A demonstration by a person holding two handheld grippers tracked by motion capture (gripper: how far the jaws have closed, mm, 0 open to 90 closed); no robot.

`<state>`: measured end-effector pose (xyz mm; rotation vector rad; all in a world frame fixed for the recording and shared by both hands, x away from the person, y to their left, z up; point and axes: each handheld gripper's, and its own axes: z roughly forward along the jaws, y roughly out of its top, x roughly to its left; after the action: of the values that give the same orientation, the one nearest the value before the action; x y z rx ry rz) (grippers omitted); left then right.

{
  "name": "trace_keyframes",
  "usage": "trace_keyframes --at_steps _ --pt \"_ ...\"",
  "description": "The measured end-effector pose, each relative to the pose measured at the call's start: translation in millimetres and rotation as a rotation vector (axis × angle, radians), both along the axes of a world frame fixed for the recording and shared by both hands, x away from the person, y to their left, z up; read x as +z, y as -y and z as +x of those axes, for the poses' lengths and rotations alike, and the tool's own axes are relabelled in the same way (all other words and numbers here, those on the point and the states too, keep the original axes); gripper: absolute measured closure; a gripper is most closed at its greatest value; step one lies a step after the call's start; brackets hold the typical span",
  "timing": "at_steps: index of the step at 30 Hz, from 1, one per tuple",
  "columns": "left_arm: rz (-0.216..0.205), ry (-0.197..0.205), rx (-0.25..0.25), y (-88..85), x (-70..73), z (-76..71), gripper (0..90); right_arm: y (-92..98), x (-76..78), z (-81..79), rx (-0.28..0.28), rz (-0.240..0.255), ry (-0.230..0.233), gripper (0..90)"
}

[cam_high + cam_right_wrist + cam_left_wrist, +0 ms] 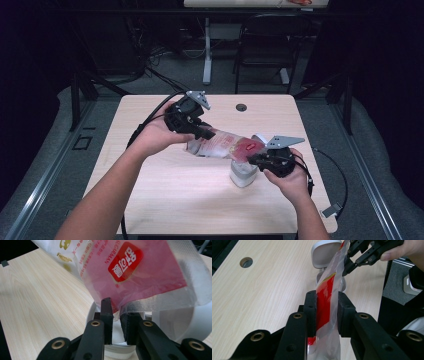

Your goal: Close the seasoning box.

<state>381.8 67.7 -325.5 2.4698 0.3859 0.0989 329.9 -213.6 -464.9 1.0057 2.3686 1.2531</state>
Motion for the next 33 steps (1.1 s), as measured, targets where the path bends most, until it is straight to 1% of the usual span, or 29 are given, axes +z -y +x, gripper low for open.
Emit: trace_keyframes --at_steps 33 --pt "0.0 0.003 -0.005 3.2 1.5 0.3 73.7 0.6 -0.9 0.1 -0.006 -0.001 -0.002 80.4"
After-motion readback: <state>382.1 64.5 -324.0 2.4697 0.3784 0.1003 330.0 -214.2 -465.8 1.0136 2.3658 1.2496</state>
